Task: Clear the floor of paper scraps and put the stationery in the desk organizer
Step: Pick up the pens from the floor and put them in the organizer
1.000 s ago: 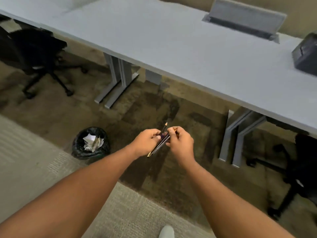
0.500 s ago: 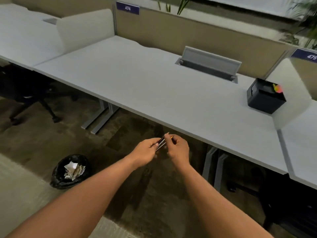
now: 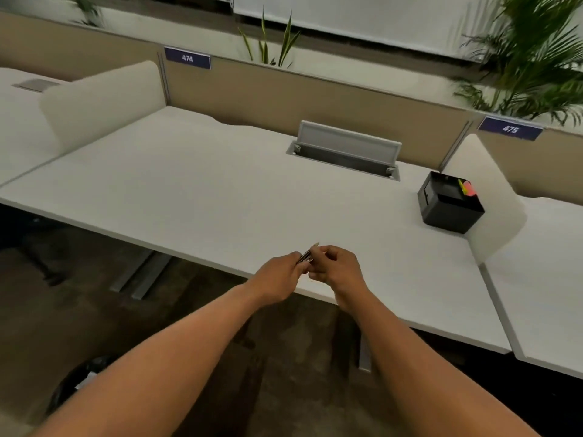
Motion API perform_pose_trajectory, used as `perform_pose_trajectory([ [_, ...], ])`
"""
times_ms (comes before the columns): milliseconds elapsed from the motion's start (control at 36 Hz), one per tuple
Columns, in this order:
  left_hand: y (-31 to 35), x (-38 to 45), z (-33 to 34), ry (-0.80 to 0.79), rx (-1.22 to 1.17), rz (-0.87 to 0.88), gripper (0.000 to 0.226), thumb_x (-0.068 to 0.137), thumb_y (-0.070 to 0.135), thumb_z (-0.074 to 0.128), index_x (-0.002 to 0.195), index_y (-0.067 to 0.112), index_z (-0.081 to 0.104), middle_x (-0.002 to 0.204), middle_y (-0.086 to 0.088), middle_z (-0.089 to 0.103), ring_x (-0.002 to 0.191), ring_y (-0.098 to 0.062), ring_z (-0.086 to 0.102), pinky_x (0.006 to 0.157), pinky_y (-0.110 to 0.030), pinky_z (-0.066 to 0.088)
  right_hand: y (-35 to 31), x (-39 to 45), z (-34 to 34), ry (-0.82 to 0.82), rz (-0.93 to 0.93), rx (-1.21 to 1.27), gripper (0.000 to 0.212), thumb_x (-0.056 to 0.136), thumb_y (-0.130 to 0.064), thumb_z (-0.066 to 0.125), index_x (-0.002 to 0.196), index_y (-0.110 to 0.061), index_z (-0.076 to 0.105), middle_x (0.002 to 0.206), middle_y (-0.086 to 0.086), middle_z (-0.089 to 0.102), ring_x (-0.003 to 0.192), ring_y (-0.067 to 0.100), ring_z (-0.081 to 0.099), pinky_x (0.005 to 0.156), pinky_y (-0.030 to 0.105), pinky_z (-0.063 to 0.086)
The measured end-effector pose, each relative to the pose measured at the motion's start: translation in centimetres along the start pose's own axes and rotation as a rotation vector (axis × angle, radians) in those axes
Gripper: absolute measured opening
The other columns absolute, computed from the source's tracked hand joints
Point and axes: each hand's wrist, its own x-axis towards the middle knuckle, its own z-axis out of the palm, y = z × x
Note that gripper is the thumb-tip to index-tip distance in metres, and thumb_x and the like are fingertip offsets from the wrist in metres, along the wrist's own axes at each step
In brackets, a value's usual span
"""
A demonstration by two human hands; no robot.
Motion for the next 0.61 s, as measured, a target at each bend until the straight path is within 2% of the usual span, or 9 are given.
perform_pose_trajectory([
  [111, 0.0, 4.3, -2.1, -0.039, 0.039, 0.065, 0.034, 0.104, 0.046, 0.033, 0.111, 0.021, 0.055, 0.096, 0.001, 0.067, 0.079, -0.016, 0.062, 0.076, -0.037, 0.054, -2.7, 2.9, -1.1, 0.000, -0.012, -0.022, 0.024, 0.094, -0.031, 0.063, 0.107, -0.011, 0.068, 0.094, 0.009, 0.074, 0.080, 0.019, 0.070, 0.075, 0.031, 0.060],
  [167, 0.1, 6.1, -3.1, -0.094, 0.034, 0.111, 0.033, 0.101, 0.052, 0.039, 0.104, 0.022, 0.054, 0.086, 0.002, 0.064, 0.073, -0.015, 0.059, 0.070, -0.033, 0.050, -4.0, 4.2, -1.6, -0.008, -0.022, -0.081, 0.024, 0.095, -0.032, 0.062, 0.105, -0.012, 0.070, 0.093, 0.008, 0.074, 0.080, 0.018, 0.069, 0.073, 0.028, 0.056],
  [250, 0.2, 8.7, -4.1, -0.156, 0.111, 0.175, 0.031, 0.093, 0.055, 0.055, 0.095, 0.024, 0.053, 0.076, 0.008, 0.058, 0.066, -0.010, 0.054, 0.065, -0.027, 0.045, -5.7, 5.9, -2.6, -0.011, -0.024, -0.161, 0.019, 0.094, -0.023, 0.063, 0.098, -0.007, 0.073, 0.087, 0.011, 0.072, 0.075, 0.015, 0.065, 0.068, 0.026, 0.053],
  [361, 0.5, 12.1, -5.0, -0.104, 0.268, 0.252, 0.034, 0.093, 0.051, 0.056, 0.082, 0.018, 0.057, 0.070, 0.004, 0.059, 0.065, -0.017, 0.058, 0.065, -0.035, 0.051, -7.4, 7.6, -4.0, -0.027, 0.010, -0.237, 0.017, 0.092, -0.017, 0.065, 0.098, -0.004, 0.074, 0.084, 0.009, 0.072, 0.073, 0.013, 0.065, 0.067, 0.024, 0.053],
  [472, 1.6, 14.6, -5.0, -0.047, 0.360, 0.318, 0.035, 0.095, 0.048, 0.051, 0.071, 0.023, 0.048, 0.062, 0.007, 0.051, 0.058, -0.015, 0.050, 0.054, -0.029, 0.038, -8.7, 8.6, -5.4, -0.031, 0.062, -0.342, 0.020, 0.097, -0.018, 0.058, 0.104, -0.006, 0.072, 0.095, 0.012, 0.074, 0.076, 0.016, 0.069, 0.068, 0.023, 0.058],
  [611, 3.3, 17.7, -4.3, -0.006, 0.397, 0.407, 0.033, 0.097, 0.045, 0.047, 0.071, 0.025, 0.048, 0.058, 0.007, 0.048, 0.056, -0.017, 0.049, 0.052, -0.027, 0.033, -9.1, 10.2, -7.6, 0.011, 0.072, -0.449, 0.024, 0.098, -0.017, 0.051, 0.096, -0.006, 0.072, 0.082, 0.009, 0.073, 0.066, 0.012, 0.066, 0.059, 0.022, 0.052],
])
